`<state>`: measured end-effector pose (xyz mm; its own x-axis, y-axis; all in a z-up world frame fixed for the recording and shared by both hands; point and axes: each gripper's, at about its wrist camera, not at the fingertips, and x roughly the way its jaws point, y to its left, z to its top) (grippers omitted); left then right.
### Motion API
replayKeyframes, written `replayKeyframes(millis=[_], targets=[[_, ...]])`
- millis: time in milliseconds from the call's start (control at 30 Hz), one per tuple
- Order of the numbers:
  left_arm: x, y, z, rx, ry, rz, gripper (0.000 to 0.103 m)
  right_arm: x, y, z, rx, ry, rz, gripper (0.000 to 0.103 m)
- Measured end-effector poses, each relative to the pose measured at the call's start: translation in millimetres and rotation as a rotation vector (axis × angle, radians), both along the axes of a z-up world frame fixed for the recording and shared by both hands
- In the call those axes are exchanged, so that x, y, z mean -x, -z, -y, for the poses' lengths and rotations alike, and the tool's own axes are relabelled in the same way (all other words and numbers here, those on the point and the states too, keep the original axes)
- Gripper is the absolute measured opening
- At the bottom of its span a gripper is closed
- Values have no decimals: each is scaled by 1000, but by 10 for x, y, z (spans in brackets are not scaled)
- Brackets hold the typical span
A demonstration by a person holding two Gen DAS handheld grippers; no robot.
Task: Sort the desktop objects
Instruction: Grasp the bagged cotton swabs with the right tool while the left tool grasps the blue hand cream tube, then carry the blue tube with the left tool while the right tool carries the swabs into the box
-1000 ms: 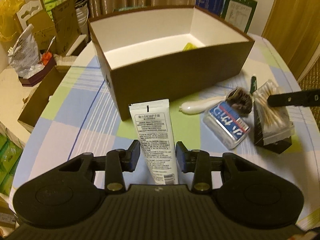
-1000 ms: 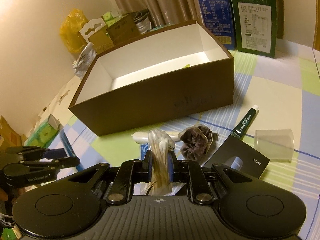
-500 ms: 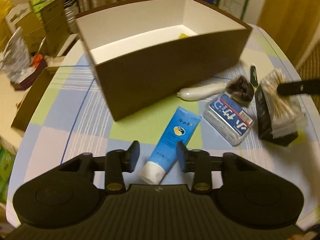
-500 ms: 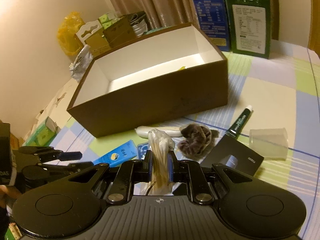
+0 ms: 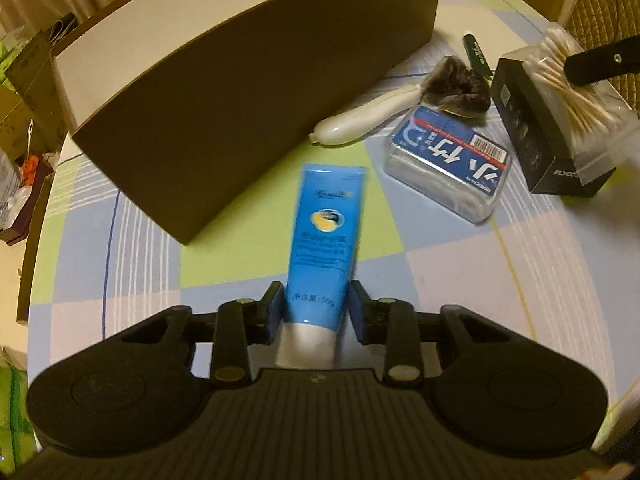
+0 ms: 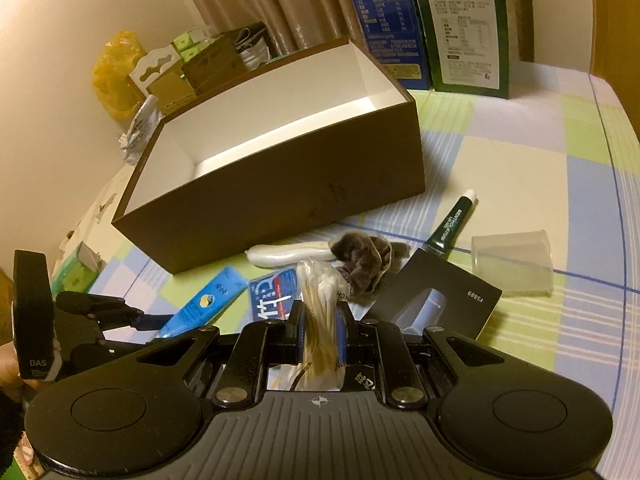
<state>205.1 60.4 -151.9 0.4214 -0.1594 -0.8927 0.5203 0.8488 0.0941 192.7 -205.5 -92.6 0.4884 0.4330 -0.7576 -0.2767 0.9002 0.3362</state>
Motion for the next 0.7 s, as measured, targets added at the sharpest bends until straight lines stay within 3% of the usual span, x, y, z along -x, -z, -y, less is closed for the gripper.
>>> replayKeyframes(millis=[133, 267, 500, 700], targets=[[35, -43, -12, 8, -15, 8, 26, 7, 1, -7, -1, 0, -1, 12], [106, -187, -70, 79, -42, 12, 25, 0, 8, -8, -3, -1, -2, 12], [275, -635, -172, 188, -79, 76, 25, -21, -52, -70, -7, -24, 13, 12], [286, -1035, -174, 235, -95, 164, 25, -64, -202, -121, -5, -60, 52, 12]])
